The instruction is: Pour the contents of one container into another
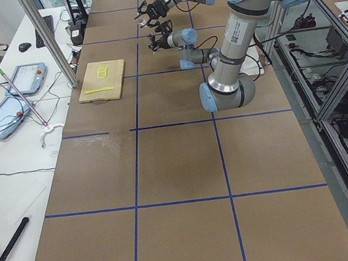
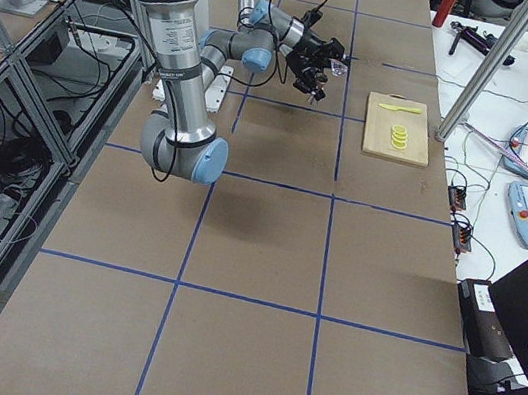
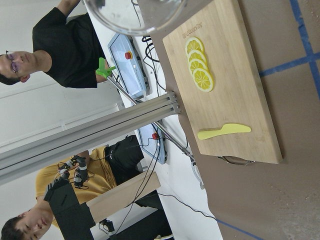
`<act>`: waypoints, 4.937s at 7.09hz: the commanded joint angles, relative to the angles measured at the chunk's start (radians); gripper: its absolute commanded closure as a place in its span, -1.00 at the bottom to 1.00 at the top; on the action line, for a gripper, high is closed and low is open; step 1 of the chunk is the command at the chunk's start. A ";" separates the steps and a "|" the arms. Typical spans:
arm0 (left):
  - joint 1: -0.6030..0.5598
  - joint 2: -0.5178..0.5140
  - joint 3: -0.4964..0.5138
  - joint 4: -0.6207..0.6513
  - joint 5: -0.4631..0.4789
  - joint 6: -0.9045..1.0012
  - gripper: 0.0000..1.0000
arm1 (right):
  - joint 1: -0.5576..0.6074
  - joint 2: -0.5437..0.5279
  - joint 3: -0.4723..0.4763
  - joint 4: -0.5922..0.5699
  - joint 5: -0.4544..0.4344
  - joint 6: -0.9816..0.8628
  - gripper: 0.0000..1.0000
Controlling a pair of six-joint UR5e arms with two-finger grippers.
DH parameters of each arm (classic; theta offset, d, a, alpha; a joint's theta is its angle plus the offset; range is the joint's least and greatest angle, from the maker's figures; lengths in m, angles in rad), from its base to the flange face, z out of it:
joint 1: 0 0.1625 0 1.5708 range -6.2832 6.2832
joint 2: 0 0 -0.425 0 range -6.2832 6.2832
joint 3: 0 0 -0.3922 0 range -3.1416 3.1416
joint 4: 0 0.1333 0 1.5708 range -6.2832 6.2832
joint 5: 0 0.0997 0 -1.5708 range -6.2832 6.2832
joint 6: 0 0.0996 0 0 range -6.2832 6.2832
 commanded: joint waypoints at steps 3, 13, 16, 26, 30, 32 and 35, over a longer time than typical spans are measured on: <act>-0.011 0.002 -0.005 -0.021 -0.001 -0.002 1.00 | 0.009 -0.047 0.036 0.000 0.005 0.156 1.00; -0.140 0.170 -0.109 -0.143 -0.032 -0.023 1.00 | 0.015 -0.236 0.087 -0.006 0.007 1.055 1.00; -0.206 0.317 -0.179 -0.067 0.000 -0.103 1.00 | 0.035 -0.394 0.079 -0.015 0.061 1.255 1.00; -0.073 0.828 -0.434 0.166 0.294 -0.773 1.00 | 0.072 -0.624 -0.086 0.511 0.133 1.300 1.00; 0.010 0.828 -0.389 0.314 0.471 -0.916 1.00 | 0.071 -0.635 -0.098 0.542 0.108 1.320 1.00; 0.018 0.828 -0.364 0.314 0.480 -0.917 1.00 | 0.068 -0.635 -0.101 0.542 0.097 1.329 1.00; 0.024 0.818 -0.353 0.314 0.480 -0.917 1.00 | 0.052 -0.633 -0.117 0.542 0.068 1.340 1.00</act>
